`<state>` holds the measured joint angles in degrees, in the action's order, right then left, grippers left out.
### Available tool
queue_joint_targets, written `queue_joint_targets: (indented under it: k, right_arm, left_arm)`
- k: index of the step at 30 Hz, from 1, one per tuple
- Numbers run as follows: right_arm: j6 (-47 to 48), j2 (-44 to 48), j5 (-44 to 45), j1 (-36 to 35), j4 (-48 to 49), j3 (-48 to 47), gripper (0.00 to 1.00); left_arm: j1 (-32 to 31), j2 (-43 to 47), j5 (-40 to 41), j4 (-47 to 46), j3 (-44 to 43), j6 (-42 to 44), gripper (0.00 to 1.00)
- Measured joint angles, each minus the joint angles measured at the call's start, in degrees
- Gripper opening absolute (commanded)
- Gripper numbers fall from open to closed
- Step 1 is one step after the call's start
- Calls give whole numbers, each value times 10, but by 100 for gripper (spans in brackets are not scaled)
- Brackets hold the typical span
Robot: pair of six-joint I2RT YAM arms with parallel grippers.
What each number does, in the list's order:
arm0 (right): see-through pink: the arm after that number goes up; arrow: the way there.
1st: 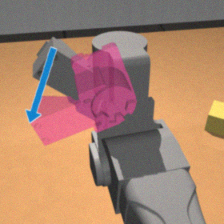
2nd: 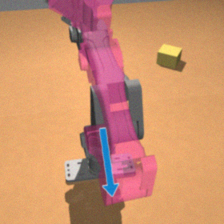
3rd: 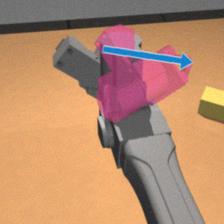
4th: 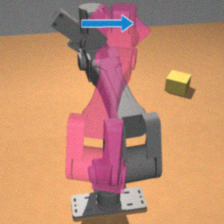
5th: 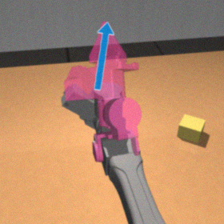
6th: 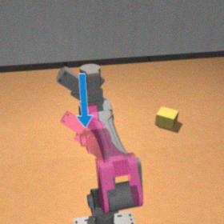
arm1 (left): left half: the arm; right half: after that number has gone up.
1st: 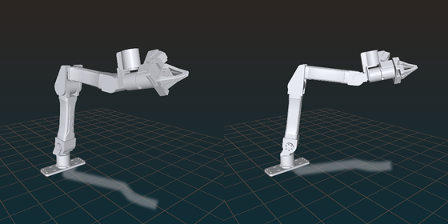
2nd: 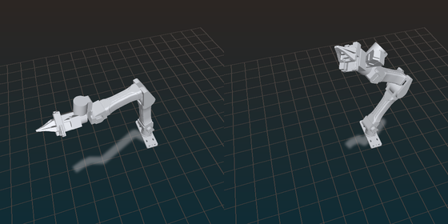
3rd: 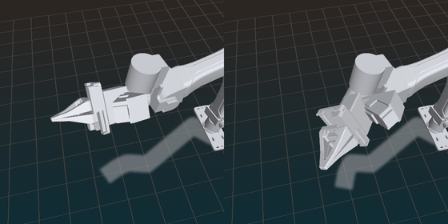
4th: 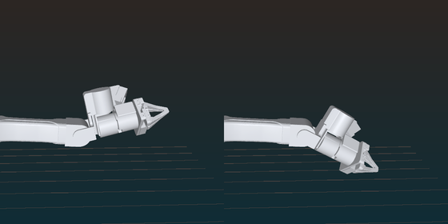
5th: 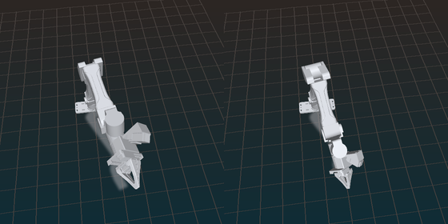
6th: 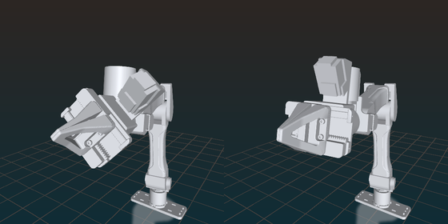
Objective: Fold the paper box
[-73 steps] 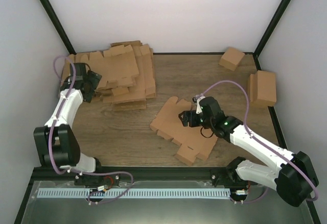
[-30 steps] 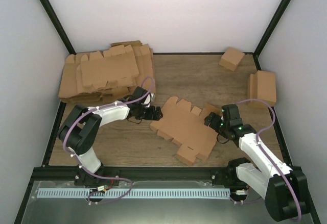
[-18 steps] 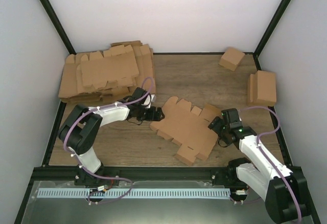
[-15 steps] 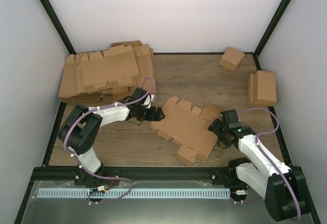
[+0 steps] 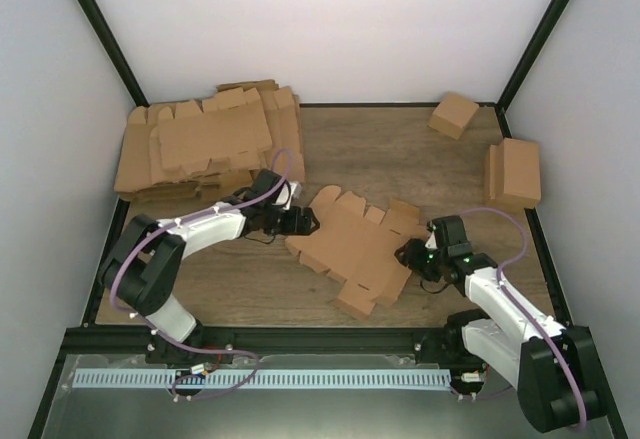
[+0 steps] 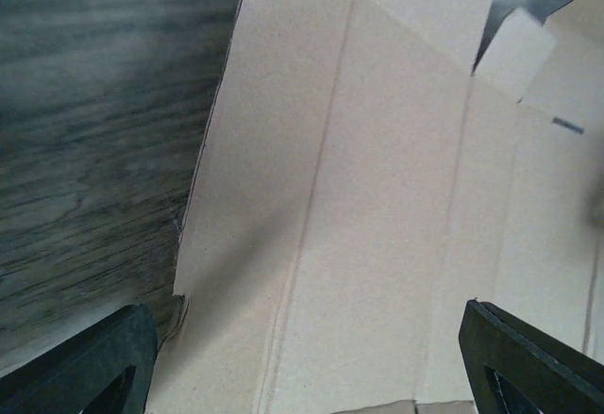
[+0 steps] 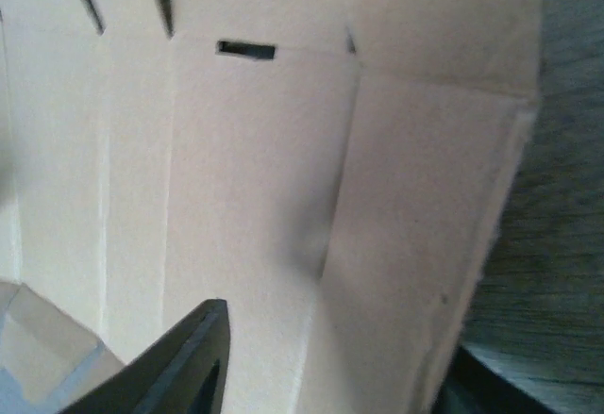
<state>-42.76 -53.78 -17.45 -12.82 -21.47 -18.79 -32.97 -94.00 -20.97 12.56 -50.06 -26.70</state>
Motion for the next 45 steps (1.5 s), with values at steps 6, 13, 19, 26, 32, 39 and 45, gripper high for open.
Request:
queue_joint_targets:
  k: [6, 13, 19, 26, 32, 39, 45]
  right_arm:
    - [37, -5, -40, 0, 5, -9, 13]
    - [73, -15, -73, 0, 0, -66, 1]
    - [131, -52, -98, 0, -23, -200, 1]
    - [206, -94, -184, -2, -87, -408, 1]
    - [235, -148, -315, -70, -136, -546, 1]
    - [225, -152, -426, -129, -150, -575, 1]
    - [263, -182, -321, -132, -225, -582, 1]
  left_arm:
    - [16, 49, 14, 24, 0, 2, 90]
    - [19, 123, 52, 103, -39, 24, 91]
    - [30, 199, 104, 185, -142, 45, 91]
    - [31, 311, 183, 239, -242, 60, 96]
    - [31, 356, 251, 308, -363, 60, 96]
    - [31, 386, 292, 353, -465, 60, 96]
    - [31, 399, 297, 373, -466, 60, 96]
